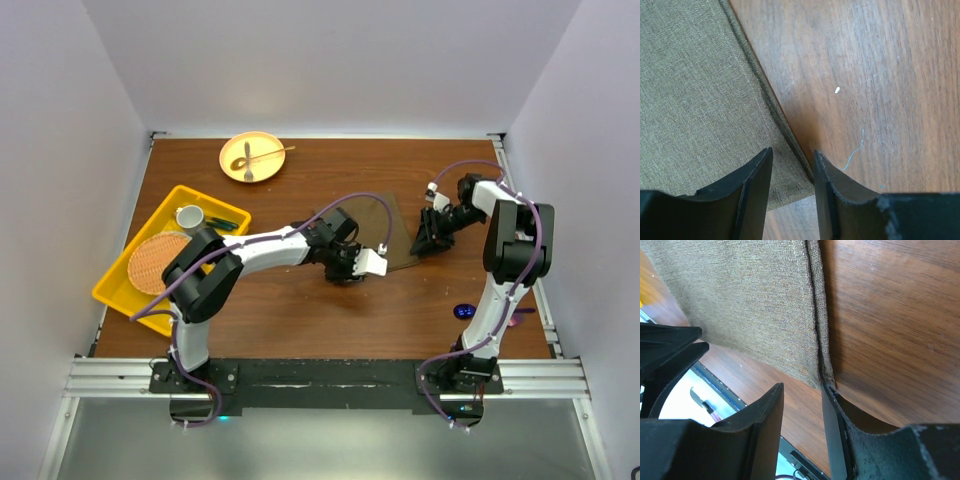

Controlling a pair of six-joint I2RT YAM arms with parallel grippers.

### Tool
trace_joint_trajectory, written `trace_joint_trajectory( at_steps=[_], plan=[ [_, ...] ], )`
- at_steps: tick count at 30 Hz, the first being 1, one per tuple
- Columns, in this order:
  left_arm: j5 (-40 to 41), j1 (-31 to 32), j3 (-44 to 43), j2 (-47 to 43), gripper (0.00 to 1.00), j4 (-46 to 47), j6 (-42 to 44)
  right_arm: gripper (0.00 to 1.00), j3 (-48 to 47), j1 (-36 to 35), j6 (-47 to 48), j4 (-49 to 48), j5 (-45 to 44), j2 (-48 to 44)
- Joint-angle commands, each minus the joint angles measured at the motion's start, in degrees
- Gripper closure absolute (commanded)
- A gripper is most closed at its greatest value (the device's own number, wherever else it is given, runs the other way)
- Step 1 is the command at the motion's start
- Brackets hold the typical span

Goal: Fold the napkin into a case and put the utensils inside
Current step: Smooth out the square-folded napkin at the center of the board.

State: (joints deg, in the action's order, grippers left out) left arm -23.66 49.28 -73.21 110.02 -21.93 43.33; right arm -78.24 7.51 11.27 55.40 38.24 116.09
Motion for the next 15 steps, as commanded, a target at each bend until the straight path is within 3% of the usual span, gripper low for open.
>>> trace_joint_trajectory(
  at_steps=[1, 6, 10, 15],
  plan=[
    [0.81, 0.29, 0.00, -0.33, 0.55, -0.30, 2.72, 0.60, 0.45, 0.14, 0.16, -0.55, -1.14, -3.50],
    [1.34, -0.40, -0.53, -2.87, 0.49, -5.91, 5.70, 0.60, 0.10, 0.40, 1.12, -0.12, -2.03, -3.42],
    [-3.05, -2.69, -1.32, -5.33, 0.47, -10.23, 8.35, 0.60, -0.51, 0.66, 1.74, 0.24, -2.11, -3.15],
    [-5.52, -5.50, 2.10, -8.32, 0.58, -7.87, 9.75, 0.60, -0.51, 0.67, 1.83, 0.24, -1.41, -2.80]
  ],
)
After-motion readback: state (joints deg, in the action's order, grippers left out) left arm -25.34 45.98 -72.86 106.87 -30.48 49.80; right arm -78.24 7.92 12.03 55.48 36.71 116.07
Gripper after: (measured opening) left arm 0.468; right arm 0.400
